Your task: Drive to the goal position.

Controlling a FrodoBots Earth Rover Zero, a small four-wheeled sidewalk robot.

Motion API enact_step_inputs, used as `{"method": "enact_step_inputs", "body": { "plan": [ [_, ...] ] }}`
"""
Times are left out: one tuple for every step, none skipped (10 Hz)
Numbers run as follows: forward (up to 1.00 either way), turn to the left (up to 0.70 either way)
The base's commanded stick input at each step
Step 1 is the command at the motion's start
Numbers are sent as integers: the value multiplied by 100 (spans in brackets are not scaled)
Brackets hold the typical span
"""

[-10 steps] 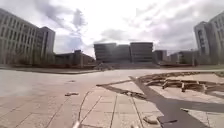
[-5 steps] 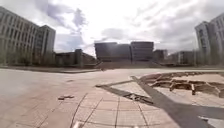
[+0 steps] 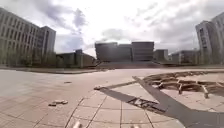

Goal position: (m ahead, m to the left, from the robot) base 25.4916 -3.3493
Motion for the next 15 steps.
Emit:
{"method": "enact_step_inputs", "body": {
  "plan": [
    [70, 0],
    [70, 0],
    [70, 0],
    [70, 0],
    [70, 0],
    [70, 0],
    [70, 0],
    [70, 0],
    [70, 0],
    [70, 0],
    [70, 0],
    [70, 0],
    [70, 0],
    [70, 0],
    [70, 0]
  ]
}}
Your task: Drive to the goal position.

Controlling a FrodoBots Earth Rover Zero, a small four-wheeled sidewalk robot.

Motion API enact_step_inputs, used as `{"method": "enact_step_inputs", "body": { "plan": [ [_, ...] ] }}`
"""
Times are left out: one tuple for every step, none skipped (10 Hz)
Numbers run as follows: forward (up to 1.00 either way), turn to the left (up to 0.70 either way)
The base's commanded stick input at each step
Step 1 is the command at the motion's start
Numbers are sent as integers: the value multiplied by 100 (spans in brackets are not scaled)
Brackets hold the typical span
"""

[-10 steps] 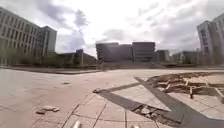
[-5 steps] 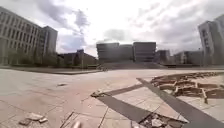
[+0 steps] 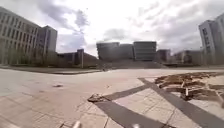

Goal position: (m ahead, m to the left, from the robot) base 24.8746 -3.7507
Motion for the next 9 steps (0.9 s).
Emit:
{"method": "enact_step_inputs", "body": {
  "plan": [
    [70, 0],
    [70, 0],
    [70, 0],
    [70, 0],
    [70, 0],
    [70, 0],
    [70, 0],
    [70, 0],
    [70, 0]
  ]
}}
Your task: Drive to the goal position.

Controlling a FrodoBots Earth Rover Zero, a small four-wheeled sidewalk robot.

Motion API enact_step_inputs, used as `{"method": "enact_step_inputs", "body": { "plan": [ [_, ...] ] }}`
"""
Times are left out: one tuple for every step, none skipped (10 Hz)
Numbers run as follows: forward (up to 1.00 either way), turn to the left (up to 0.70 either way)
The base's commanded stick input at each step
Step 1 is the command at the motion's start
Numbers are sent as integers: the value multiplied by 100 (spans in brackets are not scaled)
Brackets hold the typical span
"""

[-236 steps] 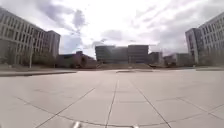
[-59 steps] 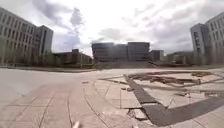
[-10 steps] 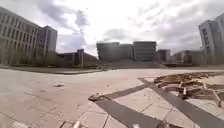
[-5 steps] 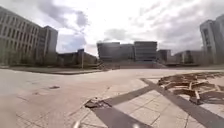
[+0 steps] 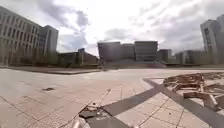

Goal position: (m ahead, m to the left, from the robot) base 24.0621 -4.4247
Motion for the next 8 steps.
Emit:
{"method": "enact_step_inputs", "body": {
  "plan": [
    [70, 0],
    [70, -2],
    [70, -3],
    [70, -3],
    [70, -3],
    [70, -3],
    [70, -17],
    [70, -32]
  ]
}}
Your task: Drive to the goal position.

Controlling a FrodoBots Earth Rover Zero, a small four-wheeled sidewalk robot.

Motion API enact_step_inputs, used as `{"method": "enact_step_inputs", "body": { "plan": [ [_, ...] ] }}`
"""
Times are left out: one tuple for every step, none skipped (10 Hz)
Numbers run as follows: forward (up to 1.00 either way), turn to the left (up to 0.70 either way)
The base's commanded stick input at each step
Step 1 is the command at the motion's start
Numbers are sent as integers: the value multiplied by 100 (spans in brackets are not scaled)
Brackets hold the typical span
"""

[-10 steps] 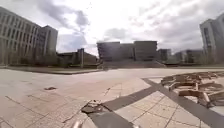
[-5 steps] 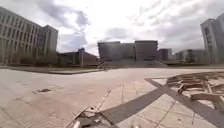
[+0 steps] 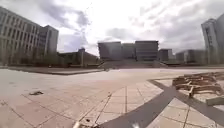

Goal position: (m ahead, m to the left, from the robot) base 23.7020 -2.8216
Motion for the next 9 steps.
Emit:
{"method": "enact_step_inputs", "body": {
  "plan": [
    [70, -32],
    [70, -32],
    [70, -33],
    [70, -33],
    [70, -15],
    [70, 0],
    [70, 0],
    [70, 0],
    [70, 0]
  ]
}}
